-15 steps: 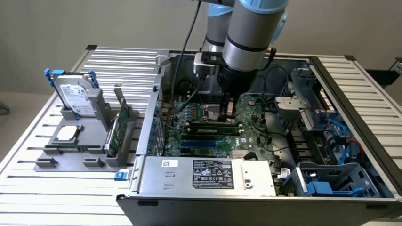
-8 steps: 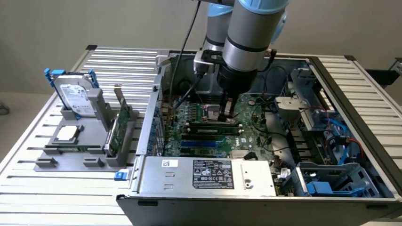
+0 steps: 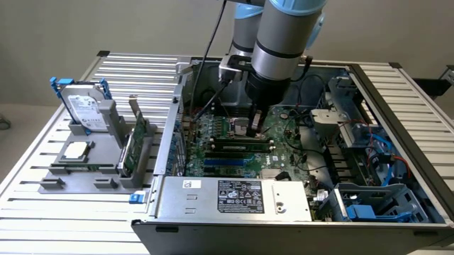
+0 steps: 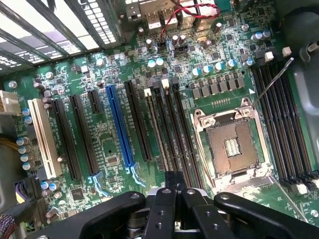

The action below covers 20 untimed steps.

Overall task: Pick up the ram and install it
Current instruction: 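Press down the ram until it locks into place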

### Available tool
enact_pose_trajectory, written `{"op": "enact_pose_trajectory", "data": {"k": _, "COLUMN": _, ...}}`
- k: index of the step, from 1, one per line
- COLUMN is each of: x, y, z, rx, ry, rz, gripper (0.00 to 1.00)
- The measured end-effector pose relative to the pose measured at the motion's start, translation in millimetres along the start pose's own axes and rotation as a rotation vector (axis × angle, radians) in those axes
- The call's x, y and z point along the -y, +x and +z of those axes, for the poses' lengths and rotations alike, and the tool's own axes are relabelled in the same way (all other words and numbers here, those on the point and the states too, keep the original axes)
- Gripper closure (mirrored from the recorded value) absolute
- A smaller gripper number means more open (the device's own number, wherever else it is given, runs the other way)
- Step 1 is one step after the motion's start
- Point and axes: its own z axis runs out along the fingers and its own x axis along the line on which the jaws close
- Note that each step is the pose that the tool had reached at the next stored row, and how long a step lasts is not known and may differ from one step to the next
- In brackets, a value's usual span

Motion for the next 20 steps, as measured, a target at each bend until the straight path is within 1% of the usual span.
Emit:
{"op": "enact_pose_trajectory", "data": {"k": 5, "x": -0.1, "y": 0.0, "z": -0.5, "rx": 0.0024, "ry": 0.0009, "rz": 0.032, "gripper": 0.89}}
{"op": "enact_pose_trajectory", "data": {"k": 7, "x": -0.1, "y": 0.0, "z": -0.6, "rx": 0.002, "ry": 0.0019, "rz": 0.049, "gripper": 0.89}}
{"op": "enact_pose_trajectory", "data": {"k": 14, "x": 0.0, "y": 0.0, "z": -0.6, "rx": -0.0083, "ry": 0.0088, "rz": 0.127, "gripper": 0.89}}
{"op": "enact_pose_trajectory", "data": {"k": 18, "x": 0.0, "y": 0.0, "z": -0.6, "rx": -0.0174, "ry": 0.0139, "rz": 0.172, "gripper": 0.89}}
{"op": "enact_pose_trajectory", "data": {"k": 20, "x": 0.0, "y": 0.0, "z": -0.6, "rx": -0.0205, "ry": 0.0162, "rz": 0.196, "gripper": 0.89}}
